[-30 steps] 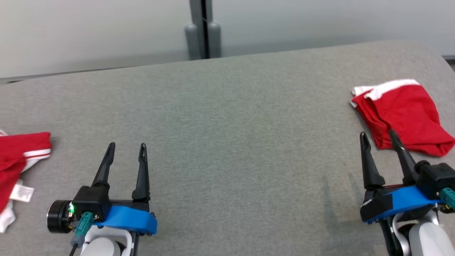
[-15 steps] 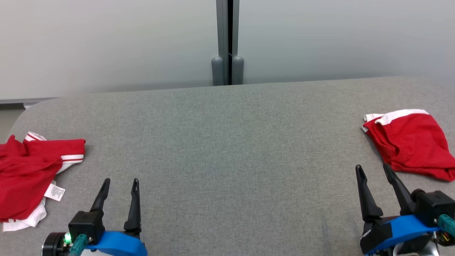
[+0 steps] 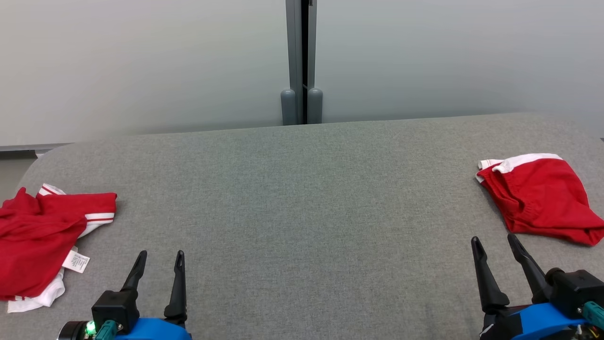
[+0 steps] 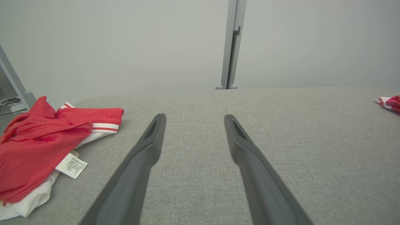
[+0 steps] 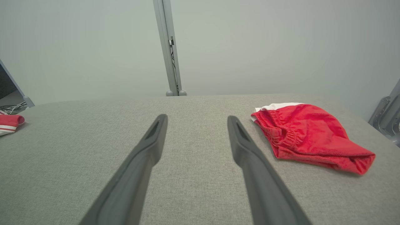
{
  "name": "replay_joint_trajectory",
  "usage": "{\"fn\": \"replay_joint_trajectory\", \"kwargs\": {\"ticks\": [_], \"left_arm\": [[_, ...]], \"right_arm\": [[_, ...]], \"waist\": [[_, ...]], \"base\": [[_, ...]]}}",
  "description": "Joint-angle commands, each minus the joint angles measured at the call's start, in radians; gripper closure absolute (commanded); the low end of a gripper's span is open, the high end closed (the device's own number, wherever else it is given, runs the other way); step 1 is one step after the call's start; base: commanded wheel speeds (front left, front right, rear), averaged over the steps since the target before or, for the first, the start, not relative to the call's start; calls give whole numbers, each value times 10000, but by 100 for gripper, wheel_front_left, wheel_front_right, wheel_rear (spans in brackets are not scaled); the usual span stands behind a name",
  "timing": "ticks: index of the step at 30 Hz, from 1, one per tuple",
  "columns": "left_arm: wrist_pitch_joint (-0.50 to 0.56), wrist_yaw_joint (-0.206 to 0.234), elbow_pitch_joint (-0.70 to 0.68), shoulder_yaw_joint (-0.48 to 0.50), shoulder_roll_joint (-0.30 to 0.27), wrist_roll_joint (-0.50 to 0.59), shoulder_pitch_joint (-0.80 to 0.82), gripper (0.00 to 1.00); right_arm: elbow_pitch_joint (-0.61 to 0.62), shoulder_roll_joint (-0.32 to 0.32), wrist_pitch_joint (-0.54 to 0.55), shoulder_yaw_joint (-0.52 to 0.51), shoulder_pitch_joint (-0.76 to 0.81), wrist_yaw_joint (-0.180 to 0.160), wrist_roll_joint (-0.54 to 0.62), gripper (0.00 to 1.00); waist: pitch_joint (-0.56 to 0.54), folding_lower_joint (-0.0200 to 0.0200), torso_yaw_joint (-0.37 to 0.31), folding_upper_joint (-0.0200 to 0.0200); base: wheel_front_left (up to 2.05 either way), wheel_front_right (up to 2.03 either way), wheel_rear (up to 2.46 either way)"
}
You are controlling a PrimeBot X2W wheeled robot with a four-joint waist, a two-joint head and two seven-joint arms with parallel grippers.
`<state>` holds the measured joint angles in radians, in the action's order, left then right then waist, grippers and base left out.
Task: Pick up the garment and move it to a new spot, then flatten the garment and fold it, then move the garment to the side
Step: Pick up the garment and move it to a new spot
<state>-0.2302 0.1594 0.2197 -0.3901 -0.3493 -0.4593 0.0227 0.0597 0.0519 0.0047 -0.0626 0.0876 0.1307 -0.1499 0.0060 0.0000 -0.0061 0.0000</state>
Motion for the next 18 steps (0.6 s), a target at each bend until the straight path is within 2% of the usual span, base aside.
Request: {"fn": "replay_joint_trajectory", "kwargs": {"ticks": [1,11,15,18], "left_arm": [[-44,79,-54,45,-18,-19,-1,0],[-131,81,-72,9,53,-5,153,0],[-190,127,-59,77,97,11,401,0],[-233,155,-22,187,196,-4,645,0]], "right_arm": [[45,-16,15,2,140,1,-19,0],[33,-16,-46,-180,181,1,-76,0],[217,-16,-11,-111,78,1,-5,0],[387,-13,34,-53,-46,1,49,0]], "waist": [[0,0,-17,0],[11,0,72,0],[201,0,479,0],[371,0,1038,0]], "base": [[0,0,0],[0,0,0],[0,0,0],[0,0,0]]}}
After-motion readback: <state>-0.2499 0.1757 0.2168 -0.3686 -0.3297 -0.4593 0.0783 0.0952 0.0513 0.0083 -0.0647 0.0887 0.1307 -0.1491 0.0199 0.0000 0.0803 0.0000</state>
